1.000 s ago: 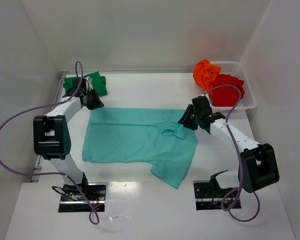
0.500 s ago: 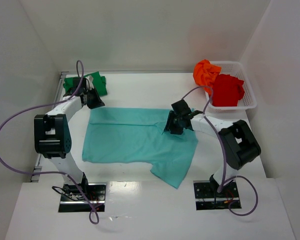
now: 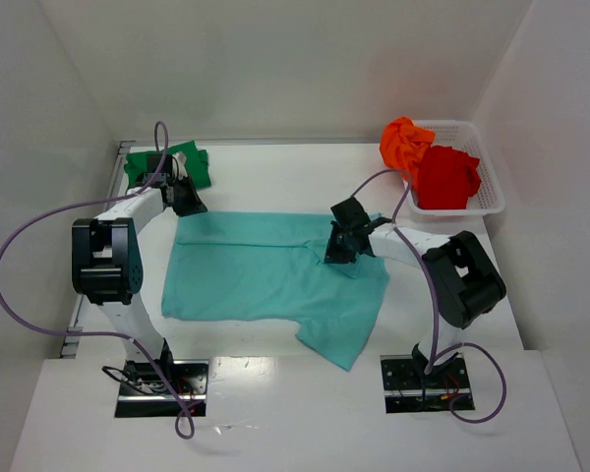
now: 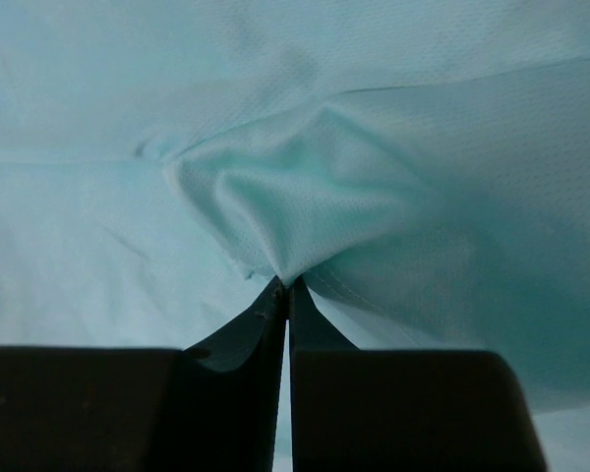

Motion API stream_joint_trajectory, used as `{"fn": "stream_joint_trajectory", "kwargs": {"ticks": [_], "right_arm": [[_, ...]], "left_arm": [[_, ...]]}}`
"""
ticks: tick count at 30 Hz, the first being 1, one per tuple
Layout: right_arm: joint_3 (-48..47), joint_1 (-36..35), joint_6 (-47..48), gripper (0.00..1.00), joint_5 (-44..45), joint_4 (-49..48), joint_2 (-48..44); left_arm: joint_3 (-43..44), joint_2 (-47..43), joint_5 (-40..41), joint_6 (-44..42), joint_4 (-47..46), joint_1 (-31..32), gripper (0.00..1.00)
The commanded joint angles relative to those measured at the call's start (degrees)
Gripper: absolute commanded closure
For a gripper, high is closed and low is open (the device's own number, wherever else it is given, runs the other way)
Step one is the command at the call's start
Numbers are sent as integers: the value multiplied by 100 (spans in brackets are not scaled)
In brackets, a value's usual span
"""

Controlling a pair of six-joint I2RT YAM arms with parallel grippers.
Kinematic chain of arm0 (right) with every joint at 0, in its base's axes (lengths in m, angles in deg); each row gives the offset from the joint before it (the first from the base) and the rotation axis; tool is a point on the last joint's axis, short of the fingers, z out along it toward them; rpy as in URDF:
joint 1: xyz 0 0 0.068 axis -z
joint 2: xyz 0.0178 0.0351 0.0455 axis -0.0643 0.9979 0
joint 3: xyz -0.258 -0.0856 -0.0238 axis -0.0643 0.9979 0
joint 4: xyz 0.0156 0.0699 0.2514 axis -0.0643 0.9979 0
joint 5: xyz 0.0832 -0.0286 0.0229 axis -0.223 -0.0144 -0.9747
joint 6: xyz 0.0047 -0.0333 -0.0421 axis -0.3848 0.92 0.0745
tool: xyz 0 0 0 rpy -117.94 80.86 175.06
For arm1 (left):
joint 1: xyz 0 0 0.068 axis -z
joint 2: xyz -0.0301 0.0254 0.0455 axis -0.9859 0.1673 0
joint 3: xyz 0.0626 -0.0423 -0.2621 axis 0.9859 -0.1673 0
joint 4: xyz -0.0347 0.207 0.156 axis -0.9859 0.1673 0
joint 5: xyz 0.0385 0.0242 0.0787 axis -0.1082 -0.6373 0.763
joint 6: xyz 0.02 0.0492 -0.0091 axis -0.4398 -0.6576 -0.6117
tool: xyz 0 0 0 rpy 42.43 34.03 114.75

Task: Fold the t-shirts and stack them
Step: Fold the flattened tshirt in 1/3 of the way

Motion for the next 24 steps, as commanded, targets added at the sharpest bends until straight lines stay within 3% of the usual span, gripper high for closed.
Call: {"fn": "stream_joint_trajectory", "kwargs": {"ticks": [1,16,19,21,24], "right_arm": [[-94,-129,-148,95,-48,-247,-258],[205,-252,-359,94,-119,-36,-504],[205,-252,-359,84,-66,16,-626],[110,-252,-289,64,30,156,-749],[-189,-252,-70,54,408,673,-1030]], "left_arm": [[215,20,-84,-167,-55,-12,92],[268,73,-84,-168,-2,-12,89],[268,73,-84,-220,50,-12,89],[268,73,-84,-220,51,-12,87],[268,20,-84,-273,103,-12,84]]}}
